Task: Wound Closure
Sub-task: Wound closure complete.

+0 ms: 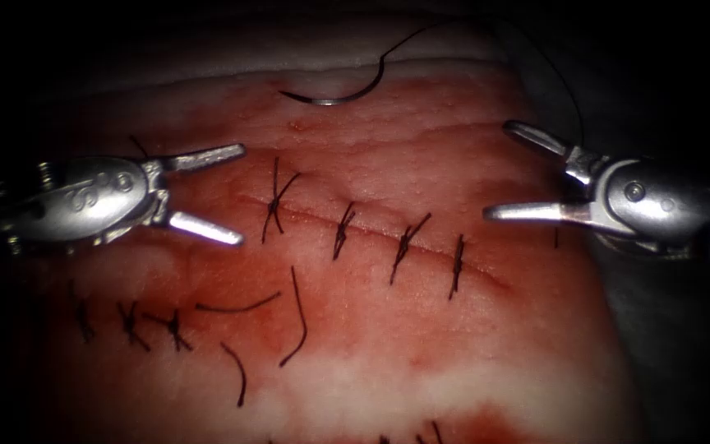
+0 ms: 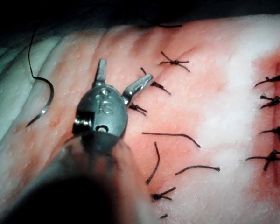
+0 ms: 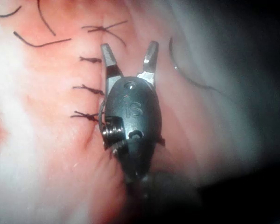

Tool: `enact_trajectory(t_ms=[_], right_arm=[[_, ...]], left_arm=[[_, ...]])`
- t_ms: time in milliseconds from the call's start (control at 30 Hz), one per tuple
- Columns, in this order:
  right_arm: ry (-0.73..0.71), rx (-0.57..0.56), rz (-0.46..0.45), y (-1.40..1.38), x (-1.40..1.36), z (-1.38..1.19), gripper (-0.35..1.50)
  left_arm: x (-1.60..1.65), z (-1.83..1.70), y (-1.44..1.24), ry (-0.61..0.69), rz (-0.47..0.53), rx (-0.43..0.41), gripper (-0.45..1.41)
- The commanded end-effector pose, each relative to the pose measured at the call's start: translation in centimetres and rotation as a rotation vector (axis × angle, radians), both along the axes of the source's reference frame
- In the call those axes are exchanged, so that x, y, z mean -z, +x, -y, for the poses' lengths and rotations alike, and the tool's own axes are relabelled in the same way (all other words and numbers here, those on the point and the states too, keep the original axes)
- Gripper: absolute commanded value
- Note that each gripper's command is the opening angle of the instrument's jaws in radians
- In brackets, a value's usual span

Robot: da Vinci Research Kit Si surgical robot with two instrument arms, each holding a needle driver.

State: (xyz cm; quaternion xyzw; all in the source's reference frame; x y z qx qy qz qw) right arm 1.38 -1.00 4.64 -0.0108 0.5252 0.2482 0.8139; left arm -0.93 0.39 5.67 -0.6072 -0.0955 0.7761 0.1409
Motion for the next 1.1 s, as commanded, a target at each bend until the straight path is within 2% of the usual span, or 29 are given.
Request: enact_trajectory(t_ms=[33, 167, 400, 700, 1100], right_arm=[[-0.008, 0.030, 0.002, 0.06, -0.04, -0.10, 1.31], [-0.049, 0.058, 0.012, 0.04, -0.07, -0.10, 1.40], [-0.051, 0.076, 0.017, 0.02, -0.12, -0.02, 1.38], [-0.027, 0.158, 0.057, 0.03, -0.20, 0.16, 1.25], [-0.027, 0.156, 0.057, 0.05, -0.22, 0.15, 1.21]], left_arm=[[-0.10, -0.04, -0.03, -0.001, 0.001, -0.002, 0.34], [-0.22, -0.10, 0.01, 0.002, 0.033, -0.022, 0.39], [-0.37, -0.17, 0.10, 0.007, 0.036, -0.025, 0.39], [-0.31, -0.10, 0.06, 0.005, 0.031, -0.022, 0.41], [-0.24, -0.06, 0.03, 0.011, 0.027, -0.017, 0.42]])
